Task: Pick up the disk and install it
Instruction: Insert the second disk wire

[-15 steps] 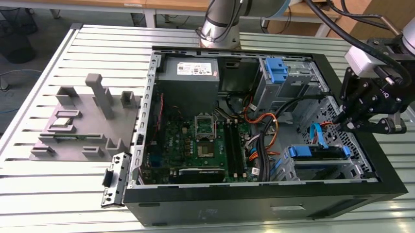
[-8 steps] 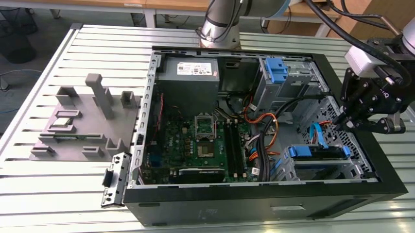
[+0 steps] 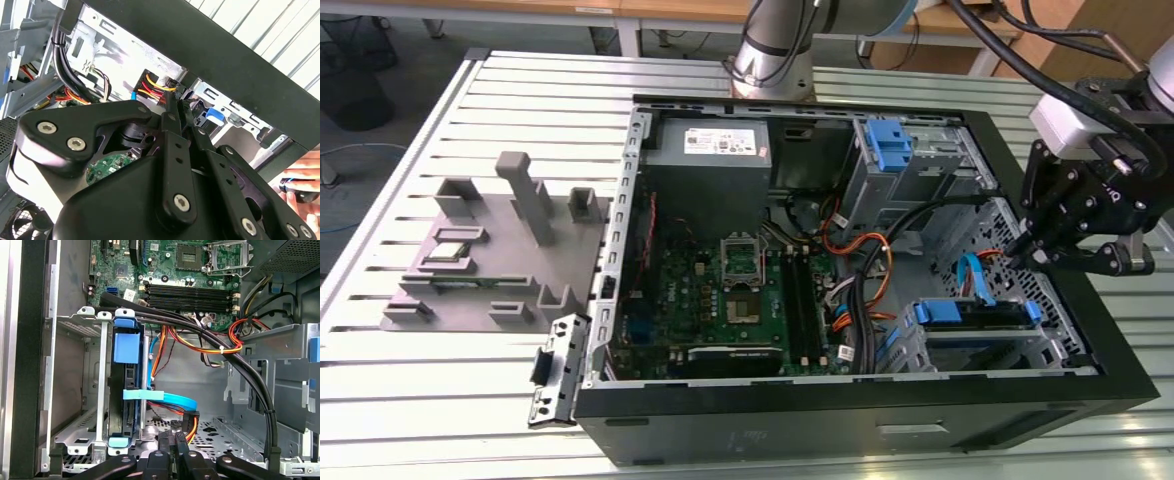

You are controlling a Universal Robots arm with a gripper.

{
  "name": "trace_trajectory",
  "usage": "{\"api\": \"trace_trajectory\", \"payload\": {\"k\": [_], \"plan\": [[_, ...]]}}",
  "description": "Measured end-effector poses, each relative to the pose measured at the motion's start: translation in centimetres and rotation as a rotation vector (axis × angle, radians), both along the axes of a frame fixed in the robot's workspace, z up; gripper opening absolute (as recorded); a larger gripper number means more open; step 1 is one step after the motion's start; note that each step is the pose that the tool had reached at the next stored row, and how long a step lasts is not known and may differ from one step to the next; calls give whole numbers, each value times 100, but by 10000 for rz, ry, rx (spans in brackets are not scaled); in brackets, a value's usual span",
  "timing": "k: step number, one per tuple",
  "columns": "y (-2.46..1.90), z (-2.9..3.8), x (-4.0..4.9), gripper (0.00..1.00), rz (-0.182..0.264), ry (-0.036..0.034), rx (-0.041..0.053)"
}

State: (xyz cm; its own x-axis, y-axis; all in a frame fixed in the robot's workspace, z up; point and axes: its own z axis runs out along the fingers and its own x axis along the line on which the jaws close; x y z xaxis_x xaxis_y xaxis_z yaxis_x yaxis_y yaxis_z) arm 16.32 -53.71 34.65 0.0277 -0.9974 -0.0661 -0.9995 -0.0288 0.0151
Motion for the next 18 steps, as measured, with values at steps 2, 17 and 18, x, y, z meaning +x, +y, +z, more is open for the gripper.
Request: {"api": "trace_trajectory", "payload": {"k": [2, 17, 18], "plan": [[-1, 0, -8, 16, 1, -4, 1], [-153, -3, -175, 16, 0, -124, -23], [-171, -4, -177, 16, 0, -127, -23]]}}
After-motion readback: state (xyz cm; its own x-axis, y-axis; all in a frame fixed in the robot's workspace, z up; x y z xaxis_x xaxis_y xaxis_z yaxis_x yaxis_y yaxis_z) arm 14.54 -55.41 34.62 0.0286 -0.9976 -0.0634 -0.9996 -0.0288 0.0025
